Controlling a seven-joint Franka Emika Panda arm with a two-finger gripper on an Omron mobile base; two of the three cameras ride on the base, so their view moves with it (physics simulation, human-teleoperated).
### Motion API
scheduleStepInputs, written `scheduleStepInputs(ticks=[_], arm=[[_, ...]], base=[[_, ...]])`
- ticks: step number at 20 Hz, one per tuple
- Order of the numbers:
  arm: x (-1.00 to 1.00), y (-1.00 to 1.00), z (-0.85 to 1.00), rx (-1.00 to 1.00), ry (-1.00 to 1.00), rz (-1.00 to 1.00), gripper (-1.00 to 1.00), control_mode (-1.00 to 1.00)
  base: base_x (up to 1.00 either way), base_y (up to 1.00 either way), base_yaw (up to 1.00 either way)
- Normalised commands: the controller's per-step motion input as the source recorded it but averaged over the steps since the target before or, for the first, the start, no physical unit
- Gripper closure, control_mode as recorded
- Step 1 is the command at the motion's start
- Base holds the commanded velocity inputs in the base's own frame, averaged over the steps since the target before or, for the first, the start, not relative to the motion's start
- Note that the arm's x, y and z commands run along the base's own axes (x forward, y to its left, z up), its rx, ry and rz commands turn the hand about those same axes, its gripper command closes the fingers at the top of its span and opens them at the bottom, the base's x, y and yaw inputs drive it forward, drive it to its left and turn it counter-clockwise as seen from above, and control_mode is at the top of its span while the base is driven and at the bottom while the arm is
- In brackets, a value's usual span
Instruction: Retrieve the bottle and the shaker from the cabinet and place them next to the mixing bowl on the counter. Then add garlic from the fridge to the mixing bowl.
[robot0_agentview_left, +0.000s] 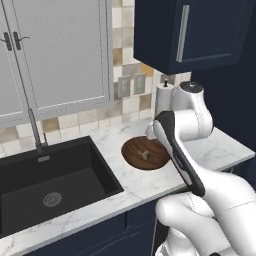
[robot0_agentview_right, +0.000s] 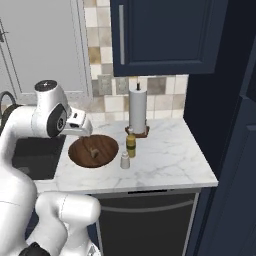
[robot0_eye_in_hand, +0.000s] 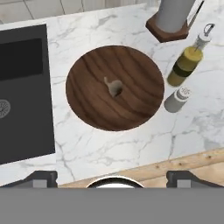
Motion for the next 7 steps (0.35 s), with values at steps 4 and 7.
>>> scheduleStepInputs(ticks=[4,7], arm=[[-0.61,-0.01,0.92,0.00,-0.10,-0.07,-1.00,-1.00],[-0.73,-0.02,0.87,0.00,-0.06,-0.01,-1.00,-1.00]], base=[[0.00,0.00,0.00],[0.00,0.00,0.00]])
